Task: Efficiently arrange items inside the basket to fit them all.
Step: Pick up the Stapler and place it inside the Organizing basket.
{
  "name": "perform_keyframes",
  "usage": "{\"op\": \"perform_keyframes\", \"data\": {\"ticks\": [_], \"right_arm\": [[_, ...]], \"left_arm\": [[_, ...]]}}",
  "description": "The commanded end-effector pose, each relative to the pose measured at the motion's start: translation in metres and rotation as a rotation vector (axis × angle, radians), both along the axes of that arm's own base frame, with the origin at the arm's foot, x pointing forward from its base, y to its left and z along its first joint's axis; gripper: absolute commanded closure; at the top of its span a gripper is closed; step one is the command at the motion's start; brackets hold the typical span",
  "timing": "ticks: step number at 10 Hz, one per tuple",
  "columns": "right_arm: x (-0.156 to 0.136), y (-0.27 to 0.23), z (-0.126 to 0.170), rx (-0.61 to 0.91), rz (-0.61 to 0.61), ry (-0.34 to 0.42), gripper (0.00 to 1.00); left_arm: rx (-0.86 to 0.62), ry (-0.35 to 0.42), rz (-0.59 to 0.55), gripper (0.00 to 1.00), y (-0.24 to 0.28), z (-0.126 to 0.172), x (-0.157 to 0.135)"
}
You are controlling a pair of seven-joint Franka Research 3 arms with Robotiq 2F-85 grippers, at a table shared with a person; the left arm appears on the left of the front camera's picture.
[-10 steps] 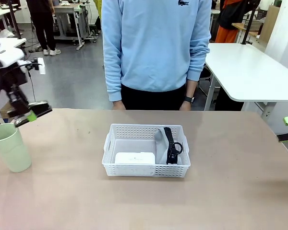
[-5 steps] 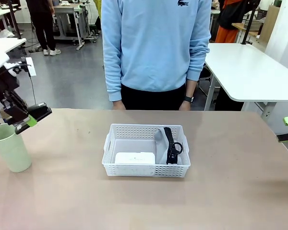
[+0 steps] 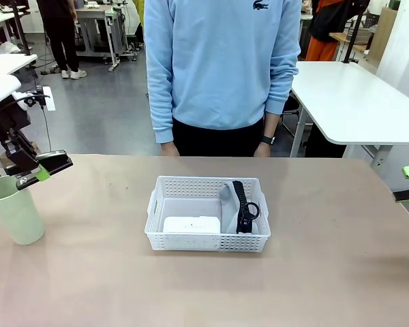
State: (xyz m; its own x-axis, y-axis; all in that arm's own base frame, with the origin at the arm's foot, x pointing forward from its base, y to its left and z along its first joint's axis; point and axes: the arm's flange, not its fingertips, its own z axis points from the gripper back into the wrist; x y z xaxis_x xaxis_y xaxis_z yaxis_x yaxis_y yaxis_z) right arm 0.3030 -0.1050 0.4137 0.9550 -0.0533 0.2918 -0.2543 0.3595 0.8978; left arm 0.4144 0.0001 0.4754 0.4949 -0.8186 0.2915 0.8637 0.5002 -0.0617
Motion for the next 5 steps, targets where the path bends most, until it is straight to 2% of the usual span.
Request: {"op": "perform_keyframes", "data": {"ticks": [1, 2, 4, 5], "right_arm": [[-0.001, -0.002, 0.001, 0.006, 0.007, -0.017, 0.00], [-0.001, -0.002, 0.001, 0.006, 0.007, -0.017, 0.00], [-0.001, -0.002, 0.001, 0.006, 0.007, -0.017, 0.00], [-0.001, -0.002, 0.001, 0.006, 0.007, -0.017, 0.00]], "left_arm": [[0.000, 0.000, 0.000, 0.63, 0.000, 0.000, 0.000], [-0.012, -0.043, 0.012, 0.63, -0.006, 0.012, -0.002], [0.047, -0.099, -0.048, 0.63, -0.031, 0.052, -0.010], [0.062, -0.126, -0.151, 0.63, -0.058, 0.076, -0.017]]}}
